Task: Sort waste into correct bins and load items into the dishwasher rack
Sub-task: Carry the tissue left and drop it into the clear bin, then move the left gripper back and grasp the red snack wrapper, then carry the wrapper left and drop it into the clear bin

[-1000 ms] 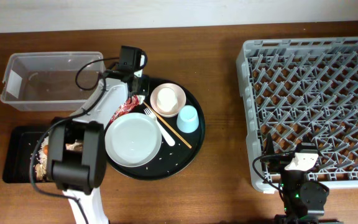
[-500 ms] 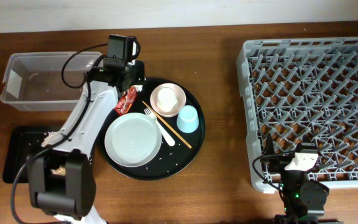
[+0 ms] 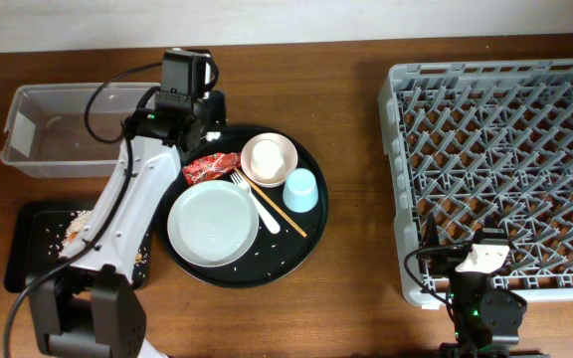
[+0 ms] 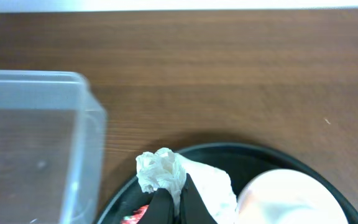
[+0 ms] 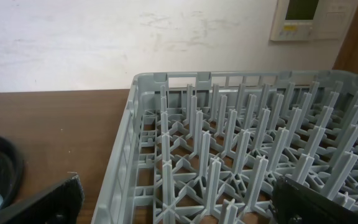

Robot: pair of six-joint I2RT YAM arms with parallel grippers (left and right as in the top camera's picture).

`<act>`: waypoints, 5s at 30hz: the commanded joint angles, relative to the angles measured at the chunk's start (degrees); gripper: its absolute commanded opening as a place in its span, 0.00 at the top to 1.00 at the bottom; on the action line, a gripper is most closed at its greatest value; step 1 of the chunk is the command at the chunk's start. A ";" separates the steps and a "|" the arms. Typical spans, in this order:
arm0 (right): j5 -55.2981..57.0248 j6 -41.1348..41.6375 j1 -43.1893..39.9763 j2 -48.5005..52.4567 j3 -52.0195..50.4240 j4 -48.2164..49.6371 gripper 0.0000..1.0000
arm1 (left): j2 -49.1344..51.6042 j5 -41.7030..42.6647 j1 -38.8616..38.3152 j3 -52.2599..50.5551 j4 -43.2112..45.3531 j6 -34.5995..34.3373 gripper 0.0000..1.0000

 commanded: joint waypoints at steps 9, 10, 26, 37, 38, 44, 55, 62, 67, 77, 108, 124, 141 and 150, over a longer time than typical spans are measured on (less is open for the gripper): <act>0.48 0.22 -0.37 -0.17 -0.48 -0.17 0.01 | -0.61 -7.69 16.81 1.20 4.11 -12.35 0.87; 0.48 0.22 -0.37 -0.17 -0.48 -0.17 0.01 | 0.15 -5.90 18.05 1.20 4.81 -12.35 0.86; 0.48 0.22 -0.37 -0.17 -0.48 -0.17 0.01 | -3.04 20.37 23.76 1.22 4.13 -12.70 0.01; 0.48 0.22 -0.37 -0.17 -0.48 -0.17 0.01 | -4.90 21.57 7.45 1.11 -4.68 -11.30 0.11; 0.46 0.22 -0.37 -0.17 -0.48 -0.17 0.01 | -4.42 19.63 5.92 1.11 -5.01 -9.88 0.17; 0.48 0.22 -0.37 -0.17 -0.48 -0.17 0.01 | -0.48 6.14 0.04 1.11 -6.36 -5.14 0.19; 0.48 0.22 -0.37 -0.17 -0.48 -0.17 0.01 | 7.19 8.52 0.63 0.98 -8.46 30.95 0.19; 0.48 0.24 -0.37 -0.17 -0.48 -0.17 0.01 | 13.20 4.09 0.90 0.98 -8.87 31.80 0.31; 0.48 0.24 -0.37 -0.17 -0.48 -0.17 0.01 | 13.77 3.37 1.51 0.94 -9.33 31.80 0.32; 0.48 0.22 -0.37 -0.17 -0.48 -0.17 0.01 | 16.35 4.17 1.97 0.90 -9.31 31.80 0.32; 0.48 0.22 -0.37 -0.17 -0.48 -0.17 0.01 | 22.21 8.39 3.30 0.90 -6.71 32.81 0.70; 0.48 0.24 -0.37 -0.17 -0.48 -0.17 0.01 | 17.31 12.87 3.19 6.71 -10.97 30.80 1.00; 0.48 0.22 -0.37 -0.17 -0.48 -0.17 0.01 | 0.15 7.34 14.78 7.26 -3.65 6.21 1.00; 0.48 0.22 -0.37 -0.17 -0.48 -0.17 0.01 | 5.55 4.07 30.49 7.23 -3.45 -21.68 0.98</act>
